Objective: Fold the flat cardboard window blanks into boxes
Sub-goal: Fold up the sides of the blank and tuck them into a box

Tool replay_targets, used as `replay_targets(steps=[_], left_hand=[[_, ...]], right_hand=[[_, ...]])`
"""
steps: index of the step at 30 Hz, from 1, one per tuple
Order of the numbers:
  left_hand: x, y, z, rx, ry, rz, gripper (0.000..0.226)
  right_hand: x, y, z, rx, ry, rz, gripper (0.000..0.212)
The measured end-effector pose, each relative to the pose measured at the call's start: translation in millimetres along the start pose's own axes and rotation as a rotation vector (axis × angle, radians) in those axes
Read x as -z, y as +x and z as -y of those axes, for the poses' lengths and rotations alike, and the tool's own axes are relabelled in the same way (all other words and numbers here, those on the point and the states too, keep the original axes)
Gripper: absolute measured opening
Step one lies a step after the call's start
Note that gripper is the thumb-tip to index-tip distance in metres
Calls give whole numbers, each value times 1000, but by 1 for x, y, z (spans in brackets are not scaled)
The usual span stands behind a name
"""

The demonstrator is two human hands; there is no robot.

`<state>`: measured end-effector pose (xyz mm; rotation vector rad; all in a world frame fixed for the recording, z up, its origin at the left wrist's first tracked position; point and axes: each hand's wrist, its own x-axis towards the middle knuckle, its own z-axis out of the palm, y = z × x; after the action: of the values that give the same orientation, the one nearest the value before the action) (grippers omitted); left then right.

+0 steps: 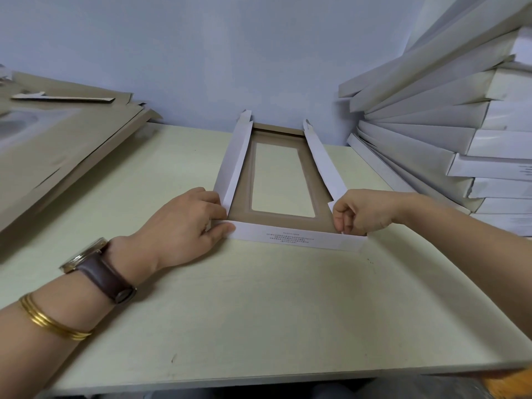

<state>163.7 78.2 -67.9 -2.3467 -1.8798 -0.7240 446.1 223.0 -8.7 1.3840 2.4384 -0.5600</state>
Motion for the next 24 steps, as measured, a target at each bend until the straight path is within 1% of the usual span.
replay_targets(steps=[2,3,5,6,8,10,11,13,15,19,21,24], left_hand=[[0,0,0,7,0,-3,29],[0,0,0,11,0,-4,29],[0,0,-1,14,0,-7,28],[0,0,-1,15,1,-9,28],[0,0,-1,20,5,-6,28],[0,0,0,31,15,-2,29],[0,0,1,37,20,-2,29],[-1,0,1,46,21,-14,28],[-1,0,2,52,22,-19,27],[0,4,3,112,-41,27,27],[2,6,4,174,-128,79,33],[6,12,4,287,-288,103,48]], right_hand=[[-3,-2,-4,51,5,-49,15],[-5,-3,-5,76,7,-85,17],[-9,-6,-8,103,47,-139,41],[-9,-8,-9,110,86,-150,50],[-10,-15,-11,108,153,-126,61],[-12,-22,-12,120,132,-97,67],[-13,-24,-12,125,77,-102,62],[-18,-26,-13,140,-23,-149,38],[-22,-25,-15,162,-29,-211,26],[-25,-19,-16,179,36,-273,17],[-27,-17,-16,203,50,-278,16],[-31,-17,-12,256,51,-279,15]])
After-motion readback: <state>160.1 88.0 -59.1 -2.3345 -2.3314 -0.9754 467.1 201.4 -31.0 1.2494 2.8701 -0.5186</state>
